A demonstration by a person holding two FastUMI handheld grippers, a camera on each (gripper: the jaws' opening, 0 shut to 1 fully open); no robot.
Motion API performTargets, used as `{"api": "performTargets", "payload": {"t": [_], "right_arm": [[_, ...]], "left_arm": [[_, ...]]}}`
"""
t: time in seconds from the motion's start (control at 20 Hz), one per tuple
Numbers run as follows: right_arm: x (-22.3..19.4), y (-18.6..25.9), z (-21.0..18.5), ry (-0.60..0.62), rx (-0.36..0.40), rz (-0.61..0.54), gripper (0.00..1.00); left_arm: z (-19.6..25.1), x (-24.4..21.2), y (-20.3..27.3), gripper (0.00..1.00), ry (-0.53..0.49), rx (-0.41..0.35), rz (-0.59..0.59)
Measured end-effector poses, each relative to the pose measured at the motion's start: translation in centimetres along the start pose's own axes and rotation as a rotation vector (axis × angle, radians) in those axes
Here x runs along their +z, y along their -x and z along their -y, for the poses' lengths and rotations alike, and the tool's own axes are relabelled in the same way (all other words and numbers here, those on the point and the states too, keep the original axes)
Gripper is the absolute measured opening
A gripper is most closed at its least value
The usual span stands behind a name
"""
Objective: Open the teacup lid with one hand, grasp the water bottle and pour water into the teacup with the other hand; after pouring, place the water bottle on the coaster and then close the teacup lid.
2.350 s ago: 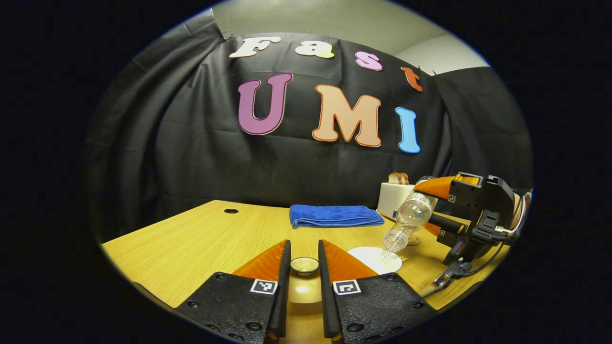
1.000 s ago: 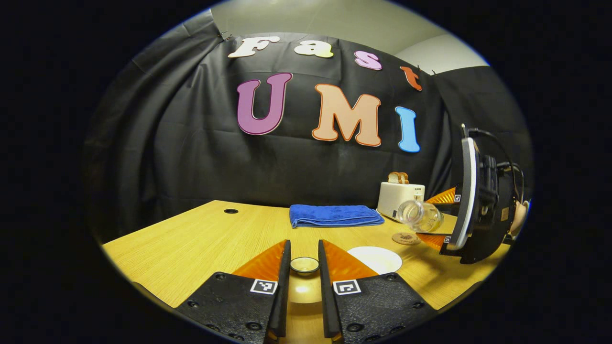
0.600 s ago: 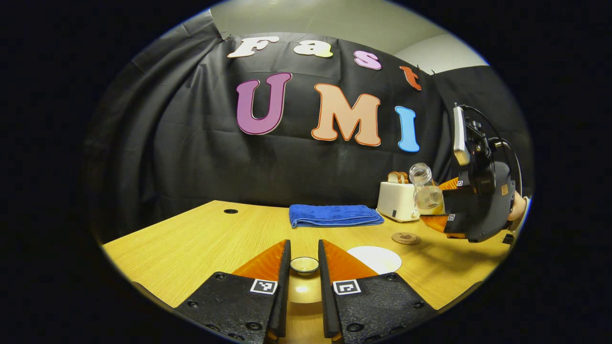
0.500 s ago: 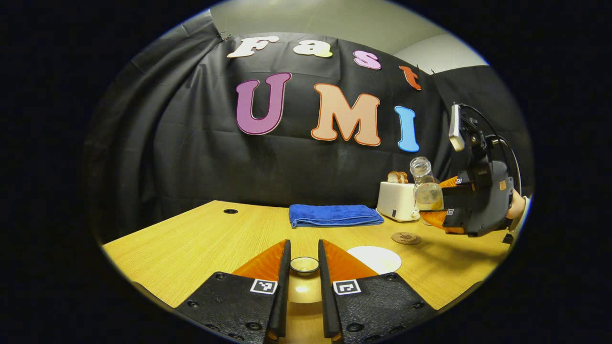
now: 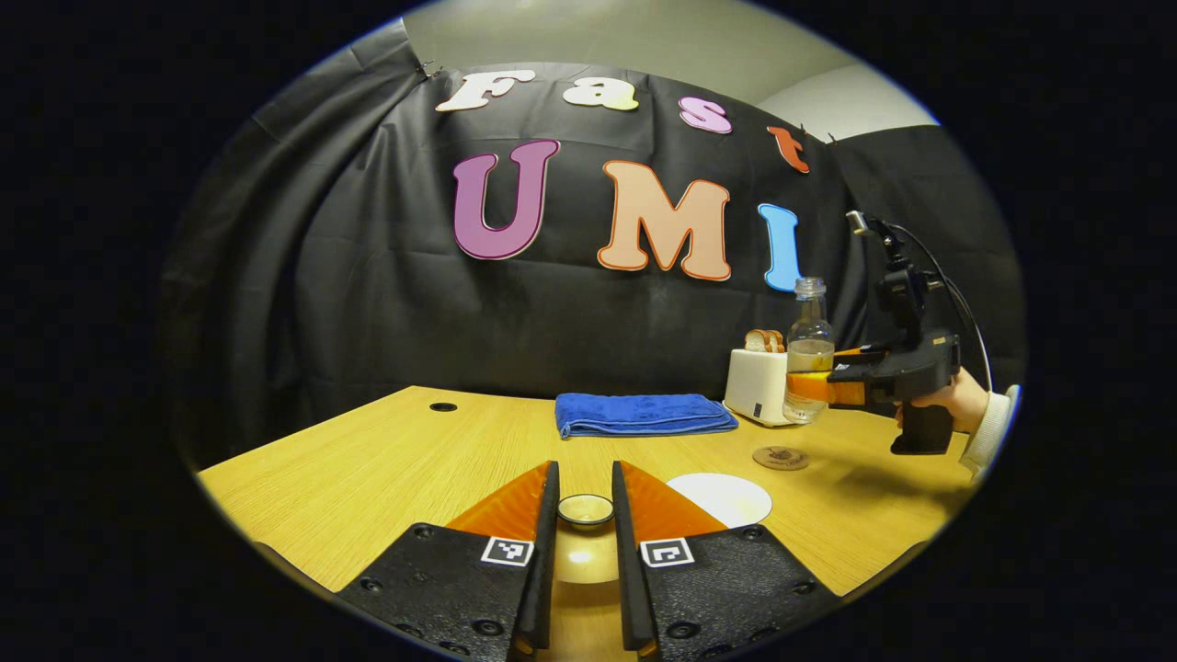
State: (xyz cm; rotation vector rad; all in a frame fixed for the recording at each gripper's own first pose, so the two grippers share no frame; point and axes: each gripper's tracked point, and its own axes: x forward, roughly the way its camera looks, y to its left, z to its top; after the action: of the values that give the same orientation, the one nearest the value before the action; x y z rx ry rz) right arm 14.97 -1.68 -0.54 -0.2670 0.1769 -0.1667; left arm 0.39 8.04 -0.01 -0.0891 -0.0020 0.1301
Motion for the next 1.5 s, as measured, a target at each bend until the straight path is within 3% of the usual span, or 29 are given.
{"api": "performTargets", "payload": {"t": [0.6,1.15,1.5], "right_arm": [[-6.5,-3.4,0.9,-0.188,-0.009,-0.109,0.8],[-8.0,-3.5,0.4,-0.211,0.015,-0.137,0.8],[-8.0,-2.0,0.4,-0.186,0.028,-0.124,0.91]], "left_arm": [[0.0,-0.2,-0.2,0.28,-0.015,0.0,-0.003],[0.0,-0.2,-0.1,0.28,-0.016,0.003,-0.003],[0.1,-0.1,-0.1,0.28,-0.017,0.002,-0.004]]}}
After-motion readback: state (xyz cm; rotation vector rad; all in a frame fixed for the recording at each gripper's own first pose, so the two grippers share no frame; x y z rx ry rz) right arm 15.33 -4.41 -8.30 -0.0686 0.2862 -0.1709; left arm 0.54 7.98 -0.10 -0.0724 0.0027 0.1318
